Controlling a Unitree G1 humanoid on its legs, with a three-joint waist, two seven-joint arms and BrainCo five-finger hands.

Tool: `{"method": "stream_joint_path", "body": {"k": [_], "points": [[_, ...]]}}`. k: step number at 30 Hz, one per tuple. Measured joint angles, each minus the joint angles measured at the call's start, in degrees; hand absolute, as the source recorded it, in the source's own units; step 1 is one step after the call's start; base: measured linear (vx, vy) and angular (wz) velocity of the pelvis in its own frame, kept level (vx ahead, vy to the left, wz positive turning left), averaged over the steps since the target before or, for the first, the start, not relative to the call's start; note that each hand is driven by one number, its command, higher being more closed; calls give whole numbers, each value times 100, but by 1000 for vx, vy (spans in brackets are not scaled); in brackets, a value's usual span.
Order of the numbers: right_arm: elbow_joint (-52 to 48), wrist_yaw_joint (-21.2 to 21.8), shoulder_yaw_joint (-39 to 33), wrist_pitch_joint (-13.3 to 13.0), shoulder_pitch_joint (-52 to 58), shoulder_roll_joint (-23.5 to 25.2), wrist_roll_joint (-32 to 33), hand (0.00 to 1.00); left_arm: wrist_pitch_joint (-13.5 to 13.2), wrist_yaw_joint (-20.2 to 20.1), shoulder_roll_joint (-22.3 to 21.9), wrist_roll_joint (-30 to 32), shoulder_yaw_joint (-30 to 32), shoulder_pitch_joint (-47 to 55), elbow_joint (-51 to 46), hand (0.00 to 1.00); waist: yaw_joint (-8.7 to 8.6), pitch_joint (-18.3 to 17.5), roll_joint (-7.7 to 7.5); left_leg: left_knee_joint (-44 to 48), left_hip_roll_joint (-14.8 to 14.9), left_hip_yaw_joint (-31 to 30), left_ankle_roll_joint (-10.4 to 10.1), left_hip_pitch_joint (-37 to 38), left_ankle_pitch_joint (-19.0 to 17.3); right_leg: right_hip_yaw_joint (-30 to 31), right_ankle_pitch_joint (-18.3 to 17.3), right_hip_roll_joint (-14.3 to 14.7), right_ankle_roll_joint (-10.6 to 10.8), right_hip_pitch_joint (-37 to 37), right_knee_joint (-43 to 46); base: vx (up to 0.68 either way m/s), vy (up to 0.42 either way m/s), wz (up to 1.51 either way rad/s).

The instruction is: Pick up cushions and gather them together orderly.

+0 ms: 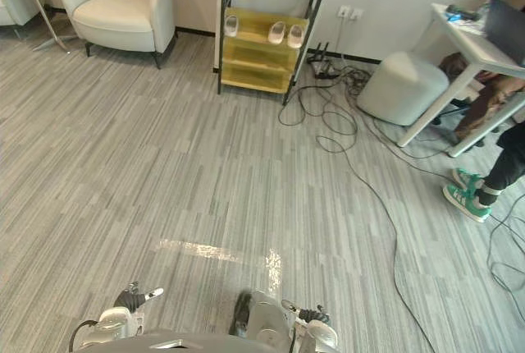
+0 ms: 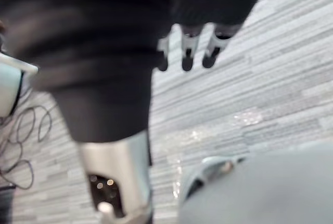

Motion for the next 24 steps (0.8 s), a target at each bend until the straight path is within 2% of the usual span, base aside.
{"method": "stream_joint_path", "body": {"k": [2,3,5,6,7,8,10,11,13,15,17,18,19,20,21,24], "points": [[2,0,3,18,25,-29,-2,0,-1,8,-56,7,68,6,7,0,-49,2,62,-40,87,-183,-86,170,-68,10,482,8,-165,40,219,418,-205,51],[6,3,5,50,40,-74,-6,0,0,5,-111,52,102,43,47,0,-57,-31,80,-32,162,-275,-88,267,-67,-17,449,36,-189,-12,496,541,-290,37],[-7,7,-30,38,38,-204,1,0,-1,-3,-286,117,137,25,49,0,-31,-77,387,769,488,-410,-101,-5,-61,-193,-88,228,-336,-18,951,580,-309,20],[-8,6,-42,39,39,-223,3,0,0,-6,-284,132,156,21,43,0,-48,-77,448,1241,594,-424,-164,-194,-22,-228,-188,306,-374,64,952,584,-290,8],[-14,-22,-38,38,39,-246,4,0,1,-24,-304,162,230,8,33,0,-86,-44,560,2722,878,-522,-387,-761,321,-350,-357,464,-473,409,822,555,-256,-3],[-1,-54,-25,38,57,-250,6,0,0,-31,-299,163,236,14,3,0,-78,-32,604,3704,1103,-527,-431,-1117,359,-353,-431,628,-524,757,638,454,-205,-8],[16,-55,45,38,78,-240,7,0,-4,-37,-275,163,221,18,-74,0,-57,-29,583,4453,1316,-436,-428,-1455,359,-324,-464,763,-569,1265,307,319,-125,-17],[20,-56,42,43,87,-217,9,0,-6,-40,-272,162,214,23,-132,0,-36,-12,552,4531,1418,-305,-399,-1667,344,-273,-463,803,-567,1578,54,370,-131,-14],[23,-60,32,46,99,-207,14,0,-6,-42,-261,159,98,26,-182,0,-11,-26,548,4331,1500,-140,-350,-2012,311,-196,-428,803,-513,1908,-279,316,-60,-15],[24,-66,30,43,92,-188,18,0,-7,-40,-272,160,46,19,-217,0,33,-33,570,3707,1501,-57,-342,-2279,288,-98,-371,759,-428,2165,-576,267,19,-19],[24,-74,31,46,57,-127,15,0,-7,-30,-243,161,-77,-10,-232,0,79,-24,539,2211,1306,-108,-416,-2371,326,26,-343,591,-313,2369,-717,272,159,-20],[26,-75,32,45,58,-112,16,0,-7,-28,-232,161,-115,-16,-231,0,74,-16,529,1818,1216,-146,-447,-2353,389,62,-355,528,-254,2394,-723,241,235,-24],[28,-76,30,44,60,-122,16,0,-8,-25,-234,161,-172,-14,-188,0,64,-35,566,987,1005,-314,-443,-2283,800,151,-403,436,-77,2405,-709,148,195,-21],[25,-75,27,44,60,-135,19,0,-12,-25,-252,158,-186,-8,-146,0,70,-40,613,720,969,-402,-468,-2249,1243,216,-438,448,10,2411,-696,197,290,-39],[18,-80,28,51,34,-77,16,0,-51,-20,-212,158,-207,-42,-82,0,75,-84,506,676,810,-319,-386,-2102,1558,406,-466,320,156,2443,-698,158,237,-37],[17,-74,39,47,56,138,2,0,-65,-46,-49,156,-196,-47,-75,0,83,-120,201,490,573,-63,-218,-1943,1464,532,-516,31,241,2437,-700,126,207,-26]]}}
